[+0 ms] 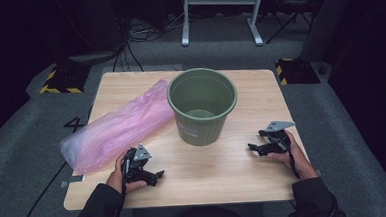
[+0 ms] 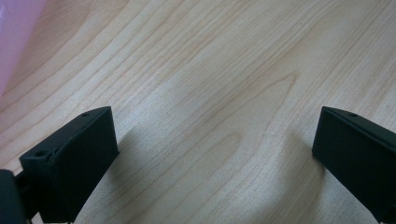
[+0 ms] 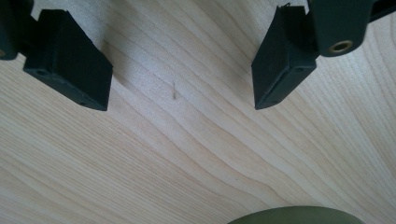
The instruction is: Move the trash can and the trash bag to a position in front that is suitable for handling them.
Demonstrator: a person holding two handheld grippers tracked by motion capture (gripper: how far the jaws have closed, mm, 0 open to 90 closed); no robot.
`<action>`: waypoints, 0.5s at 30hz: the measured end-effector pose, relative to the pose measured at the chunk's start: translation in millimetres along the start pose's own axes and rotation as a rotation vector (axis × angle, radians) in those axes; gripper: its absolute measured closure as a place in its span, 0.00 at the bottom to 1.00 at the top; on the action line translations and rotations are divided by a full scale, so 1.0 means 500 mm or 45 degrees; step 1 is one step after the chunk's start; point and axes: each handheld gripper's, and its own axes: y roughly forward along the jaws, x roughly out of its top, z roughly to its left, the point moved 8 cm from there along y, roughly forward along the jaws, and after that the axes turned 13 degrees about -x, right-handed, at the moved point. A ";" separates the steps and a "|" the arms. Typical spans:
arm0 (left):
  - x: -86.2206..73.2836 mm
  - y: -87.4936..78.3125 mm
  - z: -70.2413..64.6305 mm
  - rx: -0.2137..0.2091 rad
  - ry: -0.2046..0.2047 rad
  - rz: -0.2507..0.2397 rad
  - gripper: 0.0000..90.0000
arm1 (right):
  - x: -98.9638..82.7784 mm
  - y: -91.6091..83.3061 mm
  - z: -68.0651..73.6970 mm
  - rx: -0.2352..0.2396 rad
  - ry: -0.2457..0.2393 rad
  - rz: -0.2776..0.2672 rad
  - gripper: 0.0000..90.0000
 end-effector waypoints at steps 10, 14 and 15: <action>-0.001 -0.001 -0.001 0.005 -0.004 -0.006 0.00 | 0.004 -0.001 -0.002 0.002 -0.007 -0.001 0.24; -0.003 -0.003 -0.001 0.014 -0.004 -0.003 0.01 | 0.023 -0.009 0.000 0.016 0.020 -0.040 0.24; -0.003 -0.003 -0.001 0.014 -0.004 -0.003 0.01 | 0.029 -0.012 0.000 0.009 0.013 -0.049 0.24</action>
